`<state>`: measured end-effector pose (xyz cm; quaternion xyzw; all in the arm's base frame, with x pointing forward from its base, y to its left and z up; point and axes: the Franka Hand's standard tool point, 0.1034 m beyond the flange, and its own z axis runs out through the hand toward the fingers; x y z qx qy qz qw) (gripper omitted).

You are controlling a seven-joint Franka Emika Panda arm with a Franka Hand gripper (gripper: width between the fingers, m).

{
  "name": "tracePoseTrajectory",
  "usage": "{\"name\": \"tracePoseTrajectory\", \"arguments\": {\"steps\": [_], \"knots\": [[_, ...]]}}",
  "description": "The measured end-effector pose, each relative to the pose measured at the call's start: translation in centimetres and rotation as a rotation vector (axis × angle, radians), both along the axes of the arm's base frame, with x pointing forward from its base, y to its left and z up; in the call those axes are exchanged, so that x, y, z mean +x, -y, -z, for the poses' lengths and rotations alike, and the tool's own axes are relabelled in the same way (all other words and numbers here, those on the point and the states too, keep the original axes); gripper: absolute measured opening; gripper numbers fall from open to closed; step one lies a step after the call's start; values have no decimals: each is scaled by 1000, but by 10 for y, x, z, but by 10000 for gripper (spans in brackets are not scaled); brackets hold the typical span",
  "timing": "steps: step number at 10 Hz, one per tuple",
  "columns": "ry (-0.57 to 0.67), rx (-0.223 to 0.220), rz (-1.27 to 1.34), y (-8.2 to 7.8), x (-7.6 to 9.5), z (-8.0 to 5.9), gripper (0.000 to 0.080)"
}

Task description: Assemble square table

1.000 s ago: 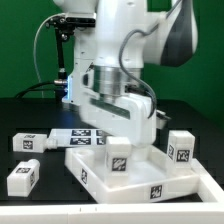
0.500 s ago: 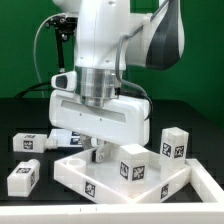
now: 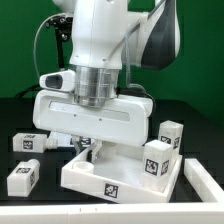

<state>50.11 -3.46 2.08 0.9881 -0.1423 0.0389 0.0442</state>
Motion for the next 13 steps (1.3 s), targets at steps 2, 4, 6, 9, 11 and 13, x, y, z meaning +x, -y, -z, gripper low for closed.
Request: {"name": "tracePoseTrajectory", "arguments": {"steps": [2, 4, 6, 9, 11, 13], "knots": [[-15, -21, -180, 2, 5, -2, 57], [-37, -50, -464, 7, 17, -3, 57], [-57, -63, -697, 13, 25, -4, 57], [-91, -86, -885, 16, 27, -5, 57], [-124, -89, -1019, 9, 43, -9, 57], [-129, -90, -1222, 7, 59, -6, 57]]}}
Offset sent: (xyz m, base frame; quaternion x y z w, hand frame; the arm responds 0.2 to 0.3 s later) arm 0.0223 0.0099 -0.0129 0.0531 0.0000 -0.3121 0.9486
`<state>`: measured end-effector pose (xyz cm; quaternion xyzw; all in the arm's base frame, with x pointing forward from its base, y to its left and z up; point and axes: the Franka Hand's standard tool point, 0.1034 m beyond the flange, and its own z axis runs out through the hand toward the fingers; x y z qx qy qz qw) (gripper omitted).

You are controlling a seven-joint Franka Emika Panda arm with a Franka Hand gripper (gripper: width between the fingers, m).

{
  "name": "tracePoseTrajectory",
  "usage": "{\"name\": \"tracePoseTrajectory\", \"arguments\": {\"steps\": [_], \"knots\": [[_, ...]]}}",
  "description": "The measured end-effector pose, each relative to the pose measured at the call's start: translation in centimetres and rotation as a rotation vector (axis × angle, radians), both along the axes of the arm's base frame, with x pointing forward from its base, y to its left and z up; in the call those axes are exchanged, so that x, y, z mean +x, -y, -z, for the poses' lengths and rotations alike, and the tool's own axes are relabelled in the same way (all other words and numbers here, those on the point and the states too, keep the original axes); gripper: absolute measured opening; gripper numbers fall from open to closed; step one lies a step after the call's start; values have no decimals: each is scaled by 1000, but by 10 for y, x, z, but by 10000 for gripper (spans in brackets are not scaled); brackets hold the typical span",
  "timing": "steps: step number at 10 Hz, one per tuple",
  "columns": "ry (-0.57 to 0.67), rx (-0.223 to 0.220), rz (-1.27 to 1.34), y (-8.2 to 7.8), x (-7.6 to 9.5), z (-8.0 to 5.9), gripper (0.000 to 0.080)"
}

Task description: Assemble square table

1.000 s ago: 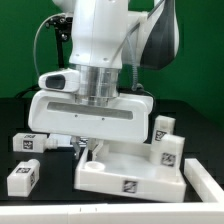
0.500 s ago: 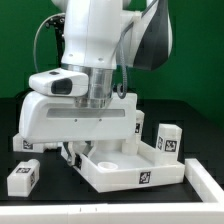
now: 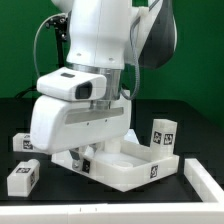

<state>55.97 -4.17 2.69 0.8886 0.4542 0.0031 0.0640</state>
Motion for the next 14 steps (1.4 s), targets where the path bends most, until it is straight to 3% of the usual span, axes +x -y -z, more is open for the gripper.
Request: {"name": "tracePoseTrajectory", "arguments": {"steps": [4, 6, 7, 8, 10, 14], "knots": [[-31, -47, -207, 3, -1, 1, 57], [-25, -43, -305, -45, 19, -3, 57], [-3, -51, -474, -54, 33, -2, 57], [29, -70, -643, -52, 42, -1, 57], [8, -91, -727, -47, 40, 0, 57], [8, -85, -696, -50, 41, -1, 57]]}}
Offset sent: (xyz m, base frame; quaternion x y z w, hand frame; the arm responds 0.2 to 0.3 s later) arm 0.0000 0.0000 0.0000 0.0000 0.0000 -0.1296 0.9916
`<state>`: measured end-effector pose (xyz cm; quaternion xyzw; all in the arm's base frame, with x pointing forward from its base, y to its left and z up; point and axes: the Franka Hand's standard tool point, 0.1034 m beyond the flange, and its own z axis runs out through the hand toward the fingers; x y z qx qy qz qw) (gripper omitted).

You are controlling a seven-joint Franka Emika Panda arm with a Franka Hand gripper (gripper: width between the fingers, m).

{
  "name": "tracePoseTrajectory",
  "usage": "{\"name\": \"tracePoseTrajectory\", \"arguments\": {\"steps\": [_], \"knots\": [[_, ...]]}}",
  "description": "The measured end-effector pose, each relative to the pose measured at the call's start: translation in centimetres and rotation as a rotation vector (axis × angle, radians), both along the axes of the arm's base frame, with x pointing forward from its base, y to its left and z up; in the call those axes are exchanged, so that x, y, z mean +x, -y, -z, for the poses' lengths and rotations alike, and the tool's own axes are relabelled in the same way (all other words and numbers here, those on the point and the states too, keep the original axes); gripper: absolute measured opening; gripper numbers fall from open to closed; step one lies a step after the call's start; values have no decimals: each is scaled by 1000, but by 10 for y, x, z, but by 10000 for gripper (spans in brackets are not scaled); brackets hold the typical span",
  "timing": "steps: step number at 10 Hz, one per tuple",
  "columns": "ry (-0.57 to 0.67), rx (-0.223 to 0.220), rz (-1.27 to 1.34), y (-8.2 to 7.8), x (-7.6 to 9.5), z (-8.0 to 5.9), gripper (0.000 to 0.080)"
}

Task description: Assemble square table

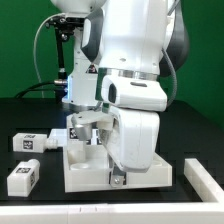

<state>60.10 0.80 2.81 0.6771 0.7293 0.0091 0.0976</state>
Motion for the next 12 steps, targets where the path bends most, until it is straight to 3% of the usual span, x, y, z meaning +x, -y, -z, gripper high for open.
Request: {"name": "tracePoseTrajectory", "arguments": {"steps": [1, 3, 4, 9, 12], "knots": [[-6, 12, 51, -12, 5, -1, 57], [24, 33, 93, -32, 32, -13, 57], [46, 40, 103, -38, 35, -15, 57], [37, 36, 117, -32, 32, -11, 57], [27, 33, 127, -40, 48, -8, 57]]}}
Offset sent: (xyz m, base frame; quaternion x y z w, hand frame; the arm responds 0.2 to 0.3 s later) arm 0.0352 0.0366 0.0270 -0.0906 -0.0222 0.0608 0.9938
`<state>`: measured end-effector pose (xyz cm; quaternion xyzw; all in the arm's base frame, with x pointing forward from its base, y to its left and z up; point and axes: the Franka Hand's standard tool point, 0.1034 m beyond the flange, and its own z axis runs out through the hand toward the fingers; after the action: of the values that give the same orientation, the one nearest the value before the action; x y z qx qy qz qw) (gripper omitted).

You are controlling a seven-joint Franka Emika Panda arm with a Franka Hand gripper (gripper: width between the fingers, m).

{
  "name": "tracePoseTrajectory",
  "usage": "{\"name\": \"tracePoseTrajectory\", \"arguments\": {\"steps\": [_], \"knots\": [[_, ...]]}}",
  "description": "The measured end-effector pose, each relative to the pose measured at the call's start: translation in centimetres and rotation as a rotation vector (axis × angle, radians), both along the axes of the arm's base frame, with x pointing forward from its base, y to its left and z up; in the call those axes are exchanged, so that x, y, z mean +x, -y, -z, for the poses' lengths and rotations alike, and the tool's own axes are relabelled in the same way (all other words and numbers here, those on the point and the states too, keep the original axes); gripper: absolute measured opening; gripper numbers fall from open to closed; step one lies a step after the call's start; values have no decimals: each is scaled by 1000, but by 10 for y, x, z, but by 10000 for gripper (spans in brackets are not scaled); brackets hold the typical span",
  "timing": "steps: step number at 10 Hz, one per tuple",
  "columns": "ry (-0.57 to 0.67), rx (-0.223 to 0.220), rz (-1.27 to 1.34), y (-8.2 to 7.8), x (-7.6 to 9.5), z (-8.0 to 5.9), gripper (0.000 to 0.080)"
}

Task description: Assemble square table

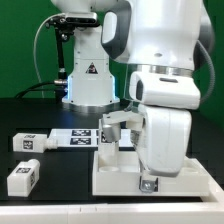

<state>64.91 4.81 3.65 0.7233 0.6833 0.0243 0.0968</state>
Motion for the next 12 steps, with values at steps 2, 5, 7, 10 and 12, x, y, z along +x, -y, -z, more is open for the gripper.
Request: {"name": "tracePoseTrajectory", "arguments": {"steps": [2, 5, 7, 10, 12], "knots": [[-4, -4, 1, -1, 4, 5, 57], [-7, -5, 6, 2, 3, 7, 57], [-7, -5, 8, 3, 3, 7, 57], [8, 4, 83, 2, 10, -24, 492], [25, 26, 177, 1, 6, -37, 612]]}}
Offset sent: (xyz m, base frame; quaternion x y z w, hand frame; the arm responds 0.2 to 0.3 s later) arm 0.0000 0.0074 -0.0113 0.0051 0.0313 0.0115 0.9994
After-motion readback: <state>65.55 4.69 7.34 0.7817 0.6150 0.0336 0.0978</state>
